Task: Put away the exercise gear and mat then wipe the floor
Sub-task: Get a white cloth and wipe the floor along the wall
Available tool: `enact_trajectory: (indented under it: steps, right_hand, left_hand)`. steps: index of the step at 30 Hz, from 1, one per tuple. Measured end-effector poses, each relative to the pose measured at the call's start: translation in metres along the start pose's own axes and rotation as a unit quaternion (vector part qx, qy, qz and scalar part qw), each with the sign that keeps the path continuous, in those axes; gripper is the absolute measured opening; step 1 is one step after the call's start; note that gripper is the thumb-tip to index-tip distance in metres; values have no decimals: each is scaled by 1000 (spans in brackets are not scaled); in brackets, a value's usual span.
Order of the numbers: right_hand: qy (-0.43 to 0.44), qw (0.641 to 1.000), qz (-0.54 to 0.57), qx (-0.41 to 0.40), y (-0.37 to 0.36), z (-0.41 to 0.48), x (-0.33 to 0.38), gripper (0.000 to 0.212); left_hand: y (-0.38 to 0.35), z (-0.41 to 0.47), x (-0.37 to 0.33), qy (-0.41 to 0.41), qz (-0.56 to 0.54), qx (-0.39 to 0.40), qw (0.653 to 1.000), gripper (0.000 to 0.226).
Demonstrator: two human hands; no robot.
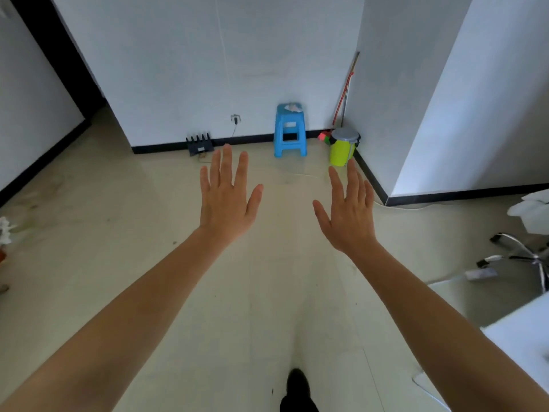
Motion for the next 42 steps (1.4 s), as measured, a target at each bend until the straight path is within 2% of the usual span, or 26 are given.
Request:
enact_trajectory:
  steps: [8,14,18,22,27,32,36,42]
  right_hand:
    - [-12,999,16,27,-116,238,1,73]
    - [25,999,15,31,-225,389,25,72]
    - [23,998,-4,52,-313,489,39,73]
    - [11,998,-19,65,-371,597,37,74]
    - [-33,998,-22,59,-430,715,11,74]
    - [-46,997,-21,65,-530,822,-32,75]
    - [-59,993,-20,105,-620,916,-70,77]
    - [-87,983,-1,164,-708,1076,-105,78]
  left_hand:
    - [-81,211,77,17,-3,6,1000,68]
    - [-162,339,174,62,-26,-15,998,70]
    - [-237,437,242,68,-35,-1,997,70]
    - [-286,563,295,48,-44,8,998,69]
    - [-345,710,321,12,-45,26,999,68]
    - [-453,831,350,-58,-15,84,995,68]
    - [-536,928,369,-24,-9,129,991,68]
    - [-598,1070,399,-2,6,144,990,68]
Point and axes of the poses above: each hand's wrist, its own z-axis towards the middle knuckle, its own y-axis out of the back of the hand, x = y × z, the point moved 3 cm from there along z, towards the middle knuckle, and after that the axes turned 12 degrees about -z, right-handed, at the moved point
